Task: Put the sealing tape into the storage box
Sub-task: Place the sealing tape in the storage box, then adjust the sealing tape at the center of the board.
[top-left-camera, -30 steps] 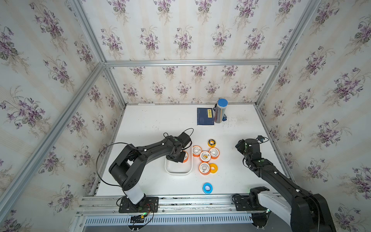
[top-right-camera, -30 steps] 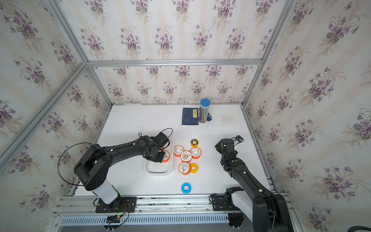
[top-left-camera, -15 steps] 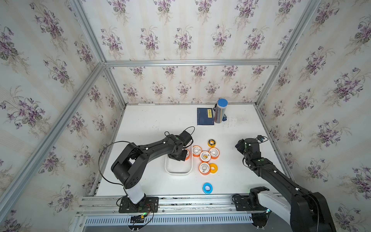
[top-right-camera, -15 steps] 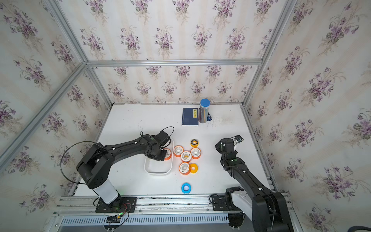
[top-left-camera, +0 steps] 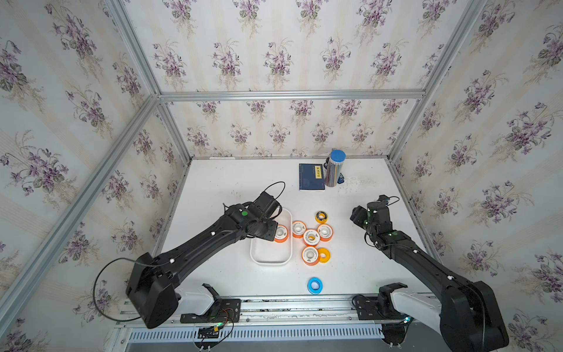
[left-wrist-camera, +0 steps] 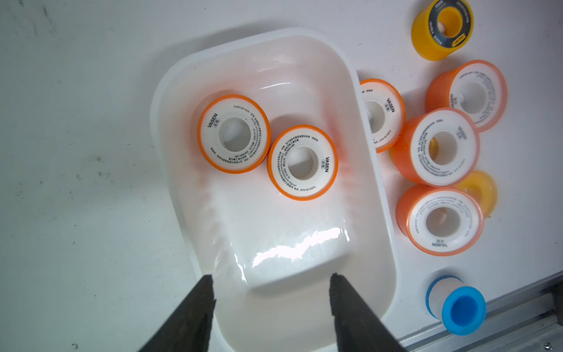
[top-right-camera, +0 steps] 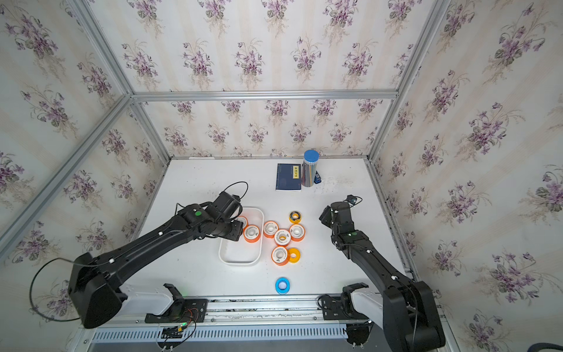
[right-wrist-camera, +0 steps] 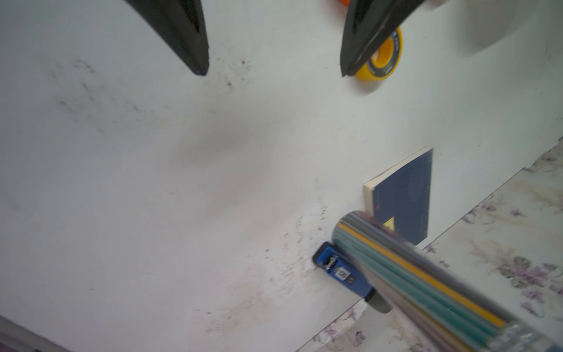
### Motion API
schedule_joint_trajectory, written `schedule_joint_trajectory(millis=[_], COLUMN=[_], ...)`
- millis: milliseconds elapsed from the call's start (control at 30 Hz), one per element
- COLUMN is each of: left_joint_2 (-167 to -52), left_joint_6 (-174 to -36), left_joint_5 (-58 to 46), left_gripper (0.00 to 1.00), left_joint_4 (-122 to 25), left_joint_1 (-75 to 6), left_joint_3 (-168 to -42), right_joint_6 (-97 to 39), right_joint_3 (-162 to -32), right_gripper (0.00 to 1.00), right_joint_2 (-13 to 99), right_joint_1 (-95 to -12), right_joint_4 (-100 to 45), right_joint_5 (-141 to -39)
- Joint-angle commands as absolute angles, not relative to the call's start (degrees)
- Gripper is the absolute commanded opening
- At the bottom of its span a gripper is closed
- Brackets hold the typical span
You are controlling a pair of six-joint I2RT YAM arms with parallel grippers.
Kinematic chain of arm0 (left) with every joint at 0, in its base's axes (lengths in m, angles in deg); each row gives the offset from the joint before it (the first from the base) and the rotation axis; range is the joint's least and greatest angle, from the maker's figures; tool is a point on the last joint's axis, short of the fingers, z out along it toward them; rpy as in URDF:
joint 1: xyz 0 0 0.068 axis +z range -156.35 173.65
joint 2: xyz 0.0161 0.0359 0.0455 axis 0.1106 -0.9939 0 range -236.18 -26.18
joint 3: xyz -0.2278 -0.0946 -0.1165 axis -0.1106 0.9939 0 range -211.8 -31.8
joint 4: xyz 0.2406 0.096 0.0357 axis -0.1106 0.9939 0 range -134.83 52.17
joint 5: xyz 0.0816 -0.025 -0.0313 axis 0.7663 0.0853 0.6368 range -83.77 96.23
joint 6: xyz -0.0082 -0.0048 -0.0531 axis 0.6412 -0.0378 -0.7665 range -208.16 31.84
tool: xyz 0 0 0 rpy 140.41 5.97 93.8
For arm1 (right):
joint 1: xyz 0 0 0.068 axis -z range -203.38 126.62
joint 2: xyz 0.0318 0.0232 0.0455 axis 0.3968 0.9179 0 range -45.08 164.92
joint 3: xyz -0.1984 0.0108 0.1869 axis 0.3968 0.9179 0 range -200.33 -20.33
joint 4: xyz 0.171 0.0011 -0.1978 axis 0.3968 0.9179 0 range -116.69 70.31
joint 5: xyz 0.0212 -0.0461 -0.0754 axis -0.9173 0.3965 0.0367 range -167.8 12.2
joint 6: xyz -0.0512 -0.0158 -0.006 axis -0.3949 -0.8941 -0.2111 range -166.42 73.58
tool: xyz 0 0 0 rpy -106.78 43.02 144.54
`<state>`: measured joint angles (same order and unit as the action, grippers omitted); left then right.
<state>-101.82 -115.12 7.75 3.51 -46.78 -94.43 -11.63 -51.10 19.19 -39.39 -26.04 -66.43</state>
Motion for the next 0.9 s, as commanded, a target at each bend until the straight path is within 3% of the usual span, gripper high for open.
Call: schedule_joint_trajectory(millis=[0,267,500,867], left_joint_2=[-97.53,-81.96,-68.83,-63.1], left_joint_6=[-114.57,-115.22,-115.72,-114.35], left_joint_5=[9.93,13.94,11.85,13.26], left_gripper=[0.75,1.0,1.0,1.0], left_joint_4=[8.99,14.28,12.33,8.52], left_joint_1=[-46.69,-46.34,-46.27,-46.43], left_joint_3=[-93.6,-89.57,-87.14,-83.62], right_joint_6=[-16.77,-21.27,-25.41,-25.15], right_joint_3=[-56.18,-69.59,-74.11,-75.98], right_gripper=[0.76,0.9,0.97,1.0], right_joint_2=[21.09,32.95,39.96,46.21], right_joint_1=[-47.13,-60.77,-64.85,-67.5], right_joint_4=[-21.49,-11.7,-6.71,-1.37], right_joint_5=[-62.9,-72.16,-79.19,-73.51])
